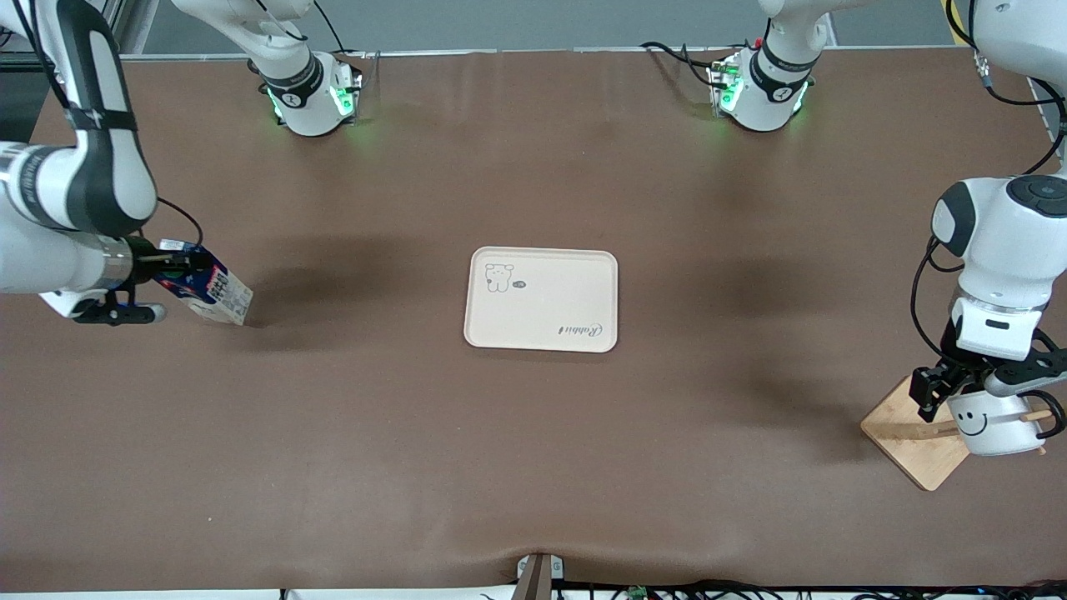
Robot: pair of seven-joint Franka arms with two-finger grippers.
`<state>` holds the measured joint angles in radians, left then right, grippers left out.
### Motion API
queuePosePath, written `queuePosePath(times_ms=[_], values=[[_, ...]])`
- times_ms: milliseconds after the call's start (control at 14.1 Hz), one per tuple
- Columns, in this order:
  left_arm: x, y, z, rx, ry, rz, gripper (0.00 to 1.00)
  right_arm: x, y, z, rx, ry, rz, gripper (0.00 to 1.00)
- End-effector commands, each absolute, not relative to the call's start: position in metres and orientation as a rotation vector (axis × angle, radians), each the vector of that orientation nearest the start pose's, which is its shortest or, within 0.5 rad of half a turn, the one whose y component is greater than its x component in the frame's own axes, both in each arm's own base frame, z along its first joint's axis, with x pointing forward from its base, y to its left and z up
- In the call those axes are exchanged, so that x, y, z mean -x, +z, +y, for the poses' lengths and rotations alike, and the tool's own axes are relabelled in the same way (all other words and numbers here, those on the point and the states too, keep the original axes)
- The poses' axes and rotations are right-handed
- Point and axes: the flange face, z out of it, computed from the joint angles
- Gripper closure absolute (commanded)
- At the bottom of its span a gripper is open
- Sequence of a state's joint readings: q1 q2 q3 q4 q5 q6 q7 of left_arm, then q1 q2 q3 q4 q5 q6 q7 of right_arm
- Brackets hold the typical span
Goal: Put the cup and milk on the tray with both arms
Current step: 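Carry the milk carton with the right gripper onto the white tray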
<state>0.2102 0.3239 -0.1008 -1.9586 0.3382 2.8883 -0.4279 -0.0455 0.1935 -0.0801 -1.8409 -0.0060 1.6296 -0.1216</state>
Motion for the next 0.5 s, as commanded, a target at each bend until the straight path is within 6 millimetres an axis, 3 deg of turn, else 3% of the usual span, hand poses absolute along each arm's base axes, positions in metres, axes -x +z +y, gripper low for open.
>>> queuePosePath(times_ms=[0,213,426], values=[[-0.658,0.382,0.056,2.901,-0.97,-0.34,0.39,-0.571,0.441,-0.02,2.985,0.629,-0.041,1.0],[-0.662,0.38,0.057,2.901,-0.973,-0.34,0.45,-0.57,0.448,0.049,2.922,0.616,-0.175,1.0],[-0.662,0.38,0.058,2.9,-0.97,-0.338,0.55,-0.566,0.463,0.145,2.982,0.602,-0.123,1.0]])
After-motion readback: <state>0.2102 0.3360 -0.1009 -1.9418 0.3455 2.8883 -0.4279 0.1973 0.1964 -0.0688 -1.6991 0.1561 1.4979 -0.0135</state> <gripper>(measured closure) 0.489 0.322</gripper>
